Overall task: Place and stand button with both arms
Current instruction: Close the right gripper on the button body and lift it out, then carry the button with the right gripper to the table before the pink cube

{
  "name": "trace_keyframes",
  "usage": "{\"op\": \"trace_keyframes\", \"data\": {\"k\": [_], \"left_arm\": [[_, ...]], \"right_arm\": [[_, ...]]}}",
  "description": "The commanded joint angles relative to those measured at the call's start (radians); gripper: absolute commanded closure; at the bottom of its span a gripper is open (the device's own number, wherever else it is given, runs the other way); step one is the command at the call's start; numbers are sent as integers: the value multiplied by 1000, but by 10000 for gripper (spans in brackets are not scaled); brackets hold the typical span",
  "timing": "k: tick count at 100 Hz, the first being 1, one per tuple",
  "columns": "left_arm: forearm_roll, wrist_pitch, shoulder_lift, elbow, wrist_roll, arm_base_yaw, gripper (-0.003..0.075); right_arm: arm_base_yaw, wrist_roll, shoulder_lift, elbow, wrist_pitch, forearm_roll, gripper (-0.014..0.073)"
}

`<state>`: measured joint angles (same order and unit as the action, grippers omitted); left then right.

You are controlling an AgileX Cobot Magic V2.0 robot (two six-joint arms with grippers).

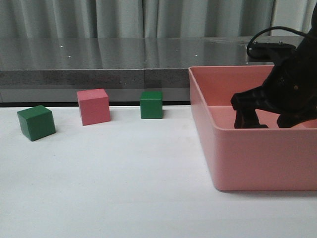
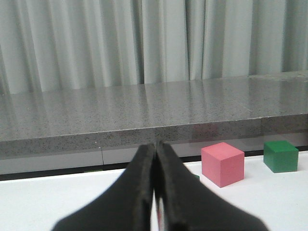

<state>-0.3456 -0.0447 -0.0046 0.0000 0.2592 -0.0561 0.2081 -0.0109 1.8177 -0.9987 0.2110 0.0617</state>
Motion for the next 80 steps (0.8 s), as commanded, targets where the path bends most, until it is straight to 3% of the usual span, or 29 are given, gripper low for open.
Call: {"op": "trace_keyframes", "data": {"k": [1,13,30,39,67,80], "left_arm": [[11,-74,-30,46,11,-6,740],[11,-74,-30,46,11,-6,740],[11,-74,-30,46,11,-6,740],[11,-74,-30,46,11,-6,740],[11,-74,-30,46,11,-6,740],[11,-74,-30,46,11,-6,740]], "right_arm": [[0,11,-27,-28,-50,0,-57],[0,11,-23,-28,-41,1,45],[0,11,-25,-59,38,8,433],[0,11,-38,-95,104,8,565],[34,11,-130,-339,424,11,590],[95,130,-134,-491,512,18,590]]}}
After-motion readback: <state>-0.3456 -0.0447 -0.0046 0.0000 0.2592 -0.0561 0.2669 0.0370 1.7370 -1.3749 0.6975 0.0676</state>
